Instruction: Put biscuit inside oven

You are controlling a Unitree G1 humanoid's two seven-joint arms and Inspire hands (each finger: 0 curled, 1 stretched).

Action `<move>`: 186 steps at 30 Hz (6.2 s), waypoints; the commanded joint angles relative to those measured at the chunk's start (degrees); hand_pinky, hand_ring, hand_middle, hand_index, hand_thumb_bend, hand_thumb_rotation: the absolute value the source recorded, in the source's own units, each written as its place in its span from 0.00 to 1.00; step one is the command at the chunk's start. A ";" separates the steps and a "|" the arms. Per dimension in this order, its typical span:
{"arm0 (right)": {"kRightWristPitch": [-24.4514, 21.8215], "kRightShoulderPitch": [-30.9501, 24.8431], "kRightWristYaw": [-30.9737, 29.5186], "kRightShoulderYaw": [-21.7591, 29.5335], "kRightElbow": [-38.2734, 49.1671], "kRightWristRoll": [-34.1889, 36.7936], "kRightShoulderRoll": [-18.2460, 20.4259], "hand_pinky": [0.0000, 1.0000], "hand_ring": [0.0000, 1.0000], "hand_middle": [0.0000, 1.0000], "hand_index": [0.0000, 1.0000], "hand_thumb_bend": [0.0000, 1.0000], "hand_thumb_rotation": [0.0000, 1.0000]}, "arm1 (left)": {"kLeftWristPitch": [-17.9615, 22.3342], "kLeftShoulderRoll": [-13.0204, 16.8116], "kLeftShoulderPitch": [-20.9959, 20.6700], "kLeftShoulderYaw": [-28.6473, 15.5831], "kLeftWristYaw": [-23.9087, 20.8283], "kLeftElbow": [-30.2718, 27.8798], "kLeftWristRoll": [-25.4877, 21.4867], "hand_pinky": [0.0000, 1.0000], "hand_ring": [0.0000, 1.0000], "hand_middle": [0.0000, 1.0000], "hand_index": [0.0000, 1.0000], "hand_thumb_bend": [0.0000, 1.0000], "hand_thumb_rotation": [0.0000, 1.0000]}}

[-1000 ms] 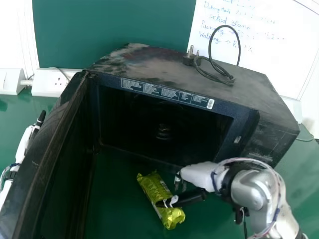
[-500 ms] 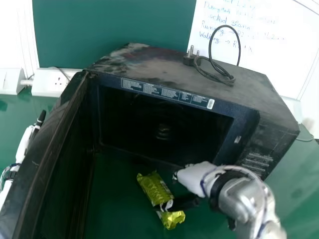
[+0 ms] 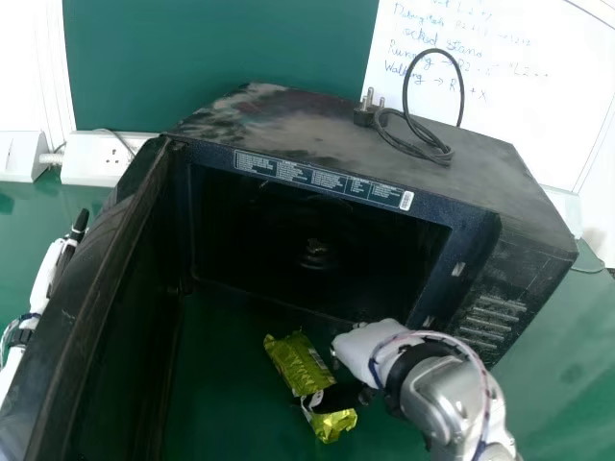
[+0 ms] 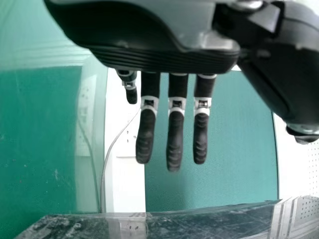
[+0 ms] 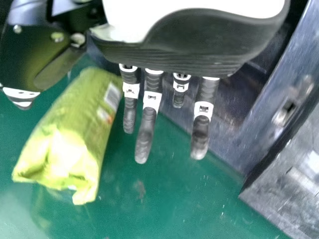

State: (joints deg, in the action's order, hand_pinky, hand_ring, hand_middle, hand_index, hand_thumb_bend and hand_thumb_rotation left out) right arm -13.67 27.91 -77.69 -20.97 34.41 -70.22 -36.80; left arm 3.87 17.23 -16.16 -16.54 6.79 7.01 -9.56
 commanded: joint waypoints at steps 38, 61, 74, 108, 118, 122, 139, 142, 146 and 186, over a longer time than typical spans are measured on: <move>16.09 -7.84 10.44 -6.86 -8.91 -27.13 10.45 0.37 0.49 0.62 0.79 0.90 0.85 | -0.12 -0.18 0.83 0.15 -0.01 -0.38 0.12 0.23 0.28 0.38 0.48 0.52 0.06; 12.45 -7.97 9.45 1.07 -11.48 -15.82 14.47 0.18 0.25 0.47 0.71 0.56 0.01 | 0.22 -0.04 0.80 0.15 0.46 -0.22 -0.08 0.23 0.29 0.38 0.48 0.52 0.06; 12.20 -7.03 11.40 1.95 -9.99 -13.84 12.73 0.08 0.16 0.47 0.70 0.56 0.00 | -0.11 -0.15 0.87 0.23 0.32 -0.53 0.04 0.23 0.29 0.38 0.48 0.52 0.06; 6.91 -1.37 18.01 16.25 -1.46 0.53 8.86 0.05 0.13 0.47 0.49 0.53 0.00 | -0.08 0.08 0.55 0.00 0.43 0.37 -0.07 0.22 0.28 0.38 0.48 0.52 0.06; 5.43 -0.84 26.72 17.06 -4.08 5.15 9.91 0.06 0.14 0.47 0.48 0.53 0.00 | 0.16 -0.33 0.74 0.50 -0.30 -0.07 0.73 0.23 0.29 0.38 0.48 0.52 0.06; 4.88 0.02 30.59 15.85 -6.88 6.18 10.53 0.07 0.15 0.47 0.48 0.53 0.00 | 1.05 -0.31 0.89 0.43 0.34 0.24 0.61 0.23 0.29 0.38 0.48 0.52 0.06; 2.69 6.74 43.69 8.35 -21.18 4.68 14.01 0.09 0.16 0.47 0.48 0.53 0.00 | -1.84 -0.90 1.50 0.57 -0.98 -2.49 1.00 0.23 0.29 0.38 0.48 0.52 0.06; 3.05 7.47 47.20 7.12 -23.56 4.31 14.49 0.08 0.16 0.47 0.48 0.53 0.00 | -1.14 -0.83 1.54 0.76 -0.87 -2.34 1.34 0.23 0.29 0.38 0.48 0.52 0.06; 3.22 8.64 51.61 5.39 -27.14 4.08 15.04 0.08 0.15 0.47 0.48 0.53 0.00 | -1.47 -1.01 1.55 0.72 -0.70 -2.82 1.12 0.23 0.29 0.38 0.48 0.52 0.06; 7.16 34.01 81.51 -6.95 -77.59 8.33 14.05 0.15 0.23 0.47 0.49 0.53 0.00 | -2.08 -1.18 2.00 0.51 -0.34 -3.54 0.78 0.23 0.29 0.38 0.48 0.52 0.06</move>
State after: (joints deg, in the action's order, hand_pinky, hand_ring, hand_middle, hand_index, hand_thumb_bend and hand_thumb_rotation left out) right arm -6.25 60.32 3.37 -27.57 -42.86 -62.52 -22.28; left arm 1.97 16.17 -14.61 -16.17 6.80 3.13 -9.05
